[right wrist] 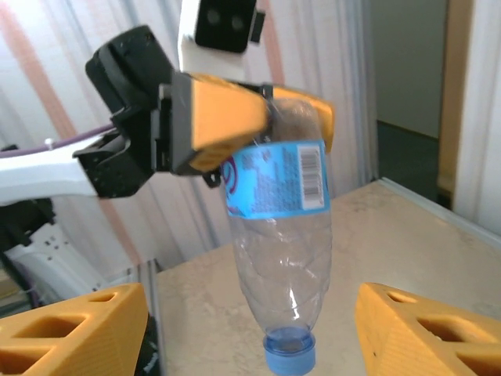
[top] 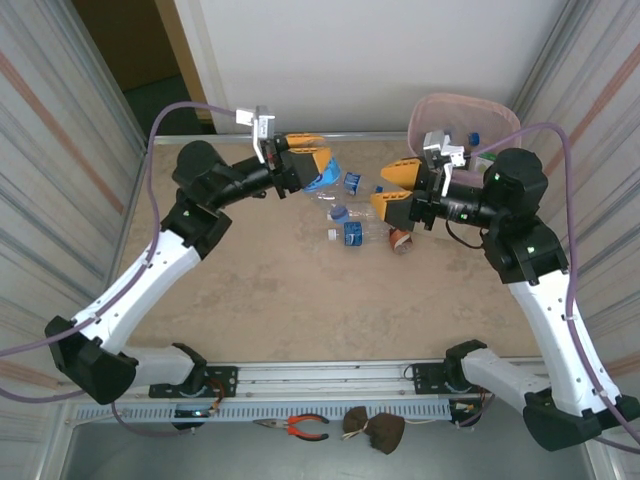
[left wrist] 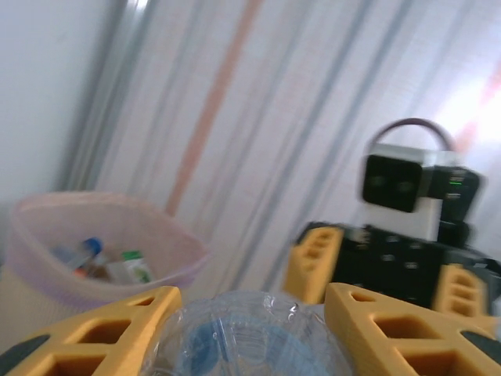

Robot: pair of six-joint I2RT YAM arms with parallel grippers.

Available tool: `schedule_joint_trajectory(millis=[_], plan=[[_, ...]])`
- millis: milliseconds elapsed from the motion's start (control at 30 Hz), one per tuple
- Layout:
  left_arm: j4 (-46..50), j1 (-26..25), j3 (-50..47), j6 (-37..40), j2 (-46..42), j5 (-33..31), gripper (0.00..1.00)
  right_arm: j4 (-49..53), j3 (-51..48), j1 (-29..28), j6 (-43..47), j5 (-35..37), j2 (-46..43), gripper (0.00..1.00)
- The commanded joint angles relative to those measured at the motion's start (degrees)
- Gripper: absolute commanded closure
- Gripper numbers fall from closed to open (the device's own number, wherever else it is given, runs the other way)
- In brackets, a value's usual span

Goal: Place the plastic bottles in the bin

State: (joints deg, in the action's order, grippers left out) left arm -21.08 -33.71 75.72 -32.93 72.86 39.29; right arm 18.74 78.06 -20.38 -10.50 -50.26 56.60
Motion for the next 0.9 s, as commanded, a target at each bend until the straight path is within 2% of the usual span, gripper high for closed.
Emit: schedule_joint_trajectory(millis=[0, 133, 300, 533, 867], plan=[[-3.9, -0.8, 4.6, 2.6, -0.1, 12.1, 0.68, -2.7, 2.6, -1.3, 0.0, -4.1, 1.7, 0.28], [0.7, -3.8, 8.3, 7.1, 0.6, 16.0, 0.68, -2.4, 4.2, -3.5, 1.0, -4.0, 3.3, 0.26], [6.5, -7.4, 12.0, 11.5, 2.0, 17.6, 0.68, -2.6, 5.8, -7.2, 3.3, -5.8, 5.1, 0.23], [8.2, -7.9, 12.4, 12.9, 2.6, 16.3, 0.69, 0.1, 6.4, -10.6, 6.8, -6.1, 5.5, 0.21], [11.9, -7.9, 11.2, 17.4, 0.1, 10.9, 0.69, 2.5, 3.2, -11.2, 8.5, -6.6, 3.3, 0.2]])
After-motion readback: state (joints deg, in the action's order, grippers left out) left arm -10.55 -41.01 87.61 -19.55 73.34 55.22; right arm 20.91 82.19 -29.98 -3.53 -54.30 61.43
